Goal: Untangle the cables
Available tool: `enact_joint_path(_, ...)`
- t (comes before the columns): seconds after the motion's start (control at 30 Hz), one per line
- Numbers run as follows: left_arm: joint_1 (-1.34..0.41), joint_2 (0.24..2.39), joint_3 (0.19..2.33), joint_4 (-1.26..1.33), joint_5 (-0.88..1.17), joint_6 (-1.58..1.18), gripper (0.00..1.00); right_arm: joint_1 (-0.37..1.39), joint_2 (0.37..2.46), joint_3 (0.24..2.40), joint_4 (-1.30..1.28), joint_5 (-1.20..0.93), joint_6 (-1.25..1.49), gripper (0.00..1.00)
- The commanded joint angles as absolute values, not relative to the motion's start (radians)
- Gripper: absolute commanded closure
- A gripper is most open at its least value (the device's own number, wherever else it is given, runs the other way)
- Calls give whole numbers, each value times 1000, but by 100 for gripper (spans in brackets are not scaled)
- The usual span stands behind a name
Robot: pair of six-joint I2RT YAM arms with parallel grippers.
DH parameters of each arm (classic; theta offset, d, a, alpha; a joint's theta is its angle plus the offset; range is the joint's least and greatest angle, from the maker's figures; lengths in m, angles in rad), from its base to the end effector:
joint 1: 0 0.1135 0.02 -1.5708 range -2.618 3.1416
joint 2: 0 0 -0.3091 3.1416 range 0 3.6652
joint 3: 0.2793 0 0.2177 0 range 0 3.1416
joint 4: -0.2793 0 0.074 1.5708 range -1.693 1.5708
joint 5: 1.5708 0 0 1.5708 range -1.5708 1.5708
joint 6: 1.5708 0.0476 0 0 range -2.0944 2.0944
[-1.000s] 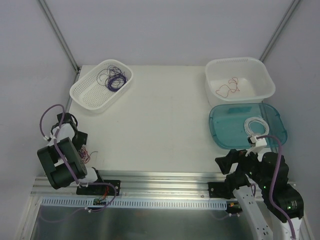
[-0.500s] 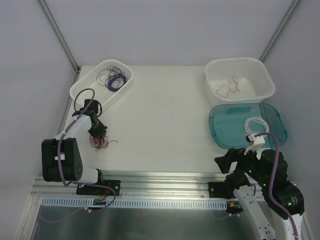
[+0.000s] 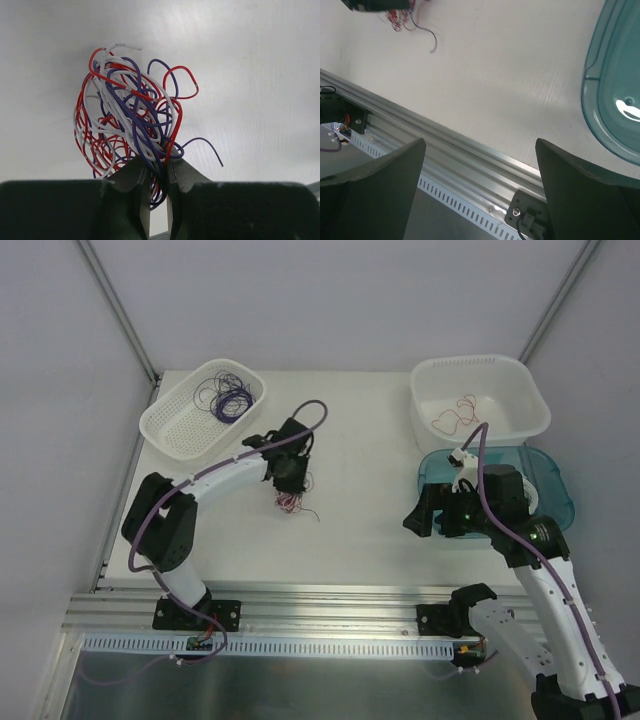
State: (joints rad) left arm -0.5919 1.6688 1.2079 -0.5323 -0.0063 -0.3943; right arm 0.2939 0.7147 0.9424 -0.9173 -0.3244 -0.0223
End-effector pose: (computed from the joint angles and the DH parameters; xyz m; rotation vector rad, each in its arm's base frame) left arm 0.2747 -0.1843 0.2799 0.2547 2.5943 -0.3594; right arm 0.0614 0.0344 0.3460 -0.5282 2.2054 0.5109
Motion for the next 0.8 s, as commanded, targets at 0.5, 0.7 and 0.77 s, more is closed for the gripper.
enact_joint_path(0.5,-744,1428,1085,-557,-35,-388,15,692,1239,1089,-543,-22,259,3)
enact_joint_path(0.7,-677,1339,919,-459,58,-535,20,719,1362,1150,-457,-58,197,17)
enact_joint_path(0.77,-676,1319,870,-392,78,-561,21,730,1422,1176,-439,-77,155,28)
